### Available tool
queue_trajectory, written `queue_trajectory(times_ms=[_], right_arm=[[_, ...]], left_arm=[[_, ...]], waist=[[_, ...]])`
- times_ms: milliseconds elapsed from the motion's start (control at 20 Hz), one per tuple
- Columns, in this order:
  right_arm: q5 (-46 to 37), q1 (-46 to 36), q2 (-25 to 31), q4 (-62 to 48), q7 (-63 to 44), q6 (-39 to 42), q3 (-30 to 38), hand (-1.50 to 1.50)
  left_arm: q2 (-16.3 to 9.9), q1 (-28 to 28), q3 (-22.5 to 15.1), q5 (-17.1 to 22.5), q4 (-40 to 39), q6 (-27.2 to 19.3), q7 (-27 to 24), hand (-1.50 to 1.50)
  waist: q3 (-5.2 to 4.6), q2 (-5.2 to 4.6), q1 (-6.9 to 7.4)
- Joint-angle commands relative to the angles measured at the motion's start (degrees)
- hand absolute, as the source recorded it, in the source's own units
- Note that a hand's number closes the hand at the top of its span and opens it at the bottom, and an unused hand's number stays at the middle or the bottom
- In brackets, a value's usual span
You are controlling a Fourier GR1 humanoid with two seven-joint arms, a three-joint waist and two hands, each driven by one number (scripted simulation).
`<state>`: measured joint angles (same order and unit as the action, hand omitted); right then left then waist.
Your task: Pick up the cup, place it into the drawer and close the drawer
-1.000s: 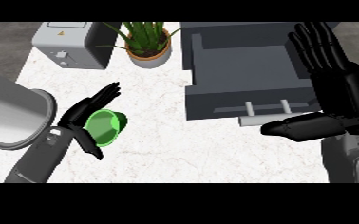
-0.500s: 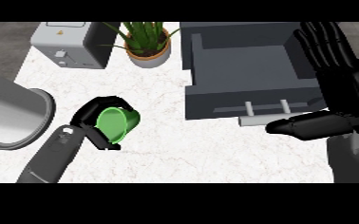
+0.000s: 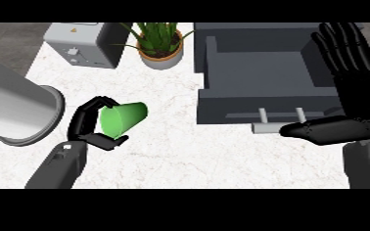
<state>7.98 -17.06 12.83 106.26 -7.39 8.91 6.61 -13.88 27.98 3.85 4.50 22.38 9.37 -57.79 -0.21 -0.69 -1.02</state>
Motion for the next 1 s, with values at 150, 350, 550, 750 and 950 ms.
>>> queue_trajectory(times_ms=[150,350,550,750,950], right_arm=[[1.99,-0.37,1.61,-0.87,-0.79,1.07,2.39,-1.50],[0.44,0.01,0.90,0.09,-1.07,1.23,0.06,-1.50],[-0.81,-1.12,0.52,-2.67,-0.04,0.00,0.91,-1.50],[-2.87,3.69,-1.85,0.39,1.89,-0.82,-1.10,-1.50],[-1.33,3.06,0.85,2.00,-0.29,0.49,1.03,-1.50]], left_arm=[[5.54,-1.64,8.87,8.22,1.13,-1.24,-12.07,1.50],[5.13,4.25,6.92,6.74,2.74,0.46,-6.95,1.50],[6.77,8.07,4.74,6.49,9.29,-0.59,-0.69,1.50],[9.18,12.22,2.04,5.11,15.21,-5.14,6.87,1.50],[11.70,17.30,-0.62,5.26,23.07,-8.44,20.06,1.50]], waist=[[0.06,0.38,0.39],[0.13,0.53,0.38],[0.20,0.74,1.18],[0.23,0.88,0.95],[0.26,1.21,1.23]])
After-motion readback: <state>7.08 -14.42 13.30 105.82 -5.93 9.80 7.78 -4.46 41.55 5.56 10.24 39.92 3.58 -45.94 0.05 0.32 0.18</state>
